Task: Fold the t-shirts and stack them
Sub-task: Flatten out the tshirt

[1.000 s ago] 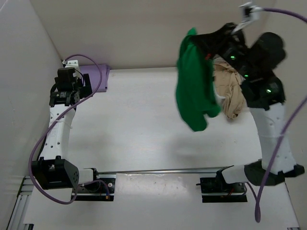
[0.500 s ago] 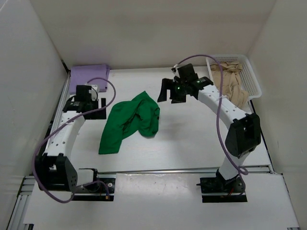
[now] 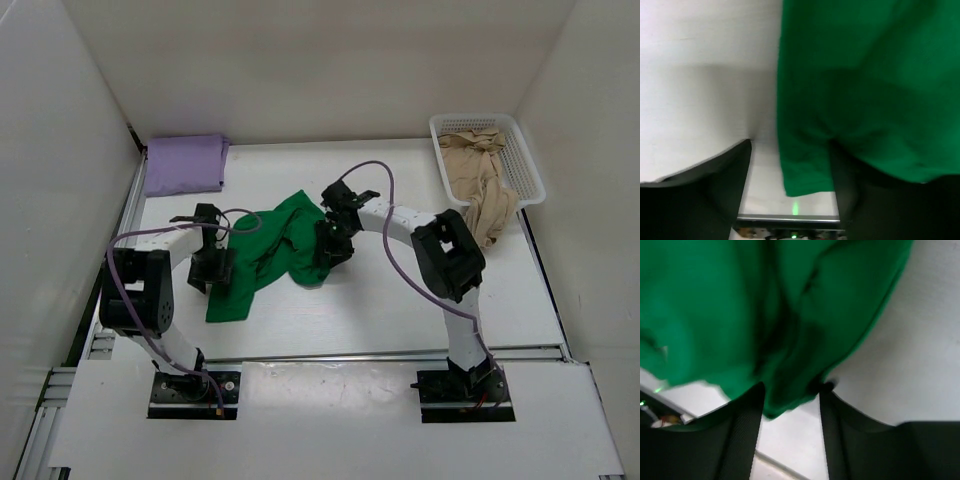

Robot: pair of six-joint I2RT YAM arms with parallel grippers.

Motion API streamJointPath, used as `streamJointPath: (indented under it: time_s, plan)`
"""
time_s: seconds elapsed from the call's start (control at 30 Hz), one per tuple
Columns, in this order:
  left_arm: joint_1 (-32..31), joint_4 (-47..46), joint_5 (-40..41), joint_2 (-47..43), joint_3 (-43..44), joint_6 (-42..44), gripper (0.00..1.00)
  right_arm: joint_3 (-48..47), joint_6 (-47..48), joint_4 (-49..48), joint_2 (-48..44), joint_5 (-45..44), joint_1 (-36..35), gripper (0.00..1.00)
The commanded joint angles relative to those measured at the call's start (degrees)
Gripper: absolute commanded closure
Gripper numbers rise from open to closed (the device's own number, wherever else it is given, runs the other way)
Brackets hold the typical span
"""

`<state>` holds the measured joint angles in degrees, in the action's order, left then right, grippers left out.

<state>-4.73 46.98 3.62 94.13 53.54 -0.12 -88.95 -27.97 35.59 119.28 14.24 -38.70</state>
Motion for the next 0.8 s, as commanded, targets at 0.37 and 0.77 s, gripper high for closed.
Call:
streamJointPath:
  time_s: [0.37, 0.77]
  plan:
    - [2.4, -1.5, 10.7, -11.6, 14.3, 0.1, 0.9, 11.7, -2.4, -0.5, -23.0, -5.4, 19.3, 1.0]
    - [-3.5, 0.4, 14.8, -20.9, 33.8, 0.1, 0.9, 1.0, 4.9, 12.9, -41.3, -6.8, 32.3, 1.0]
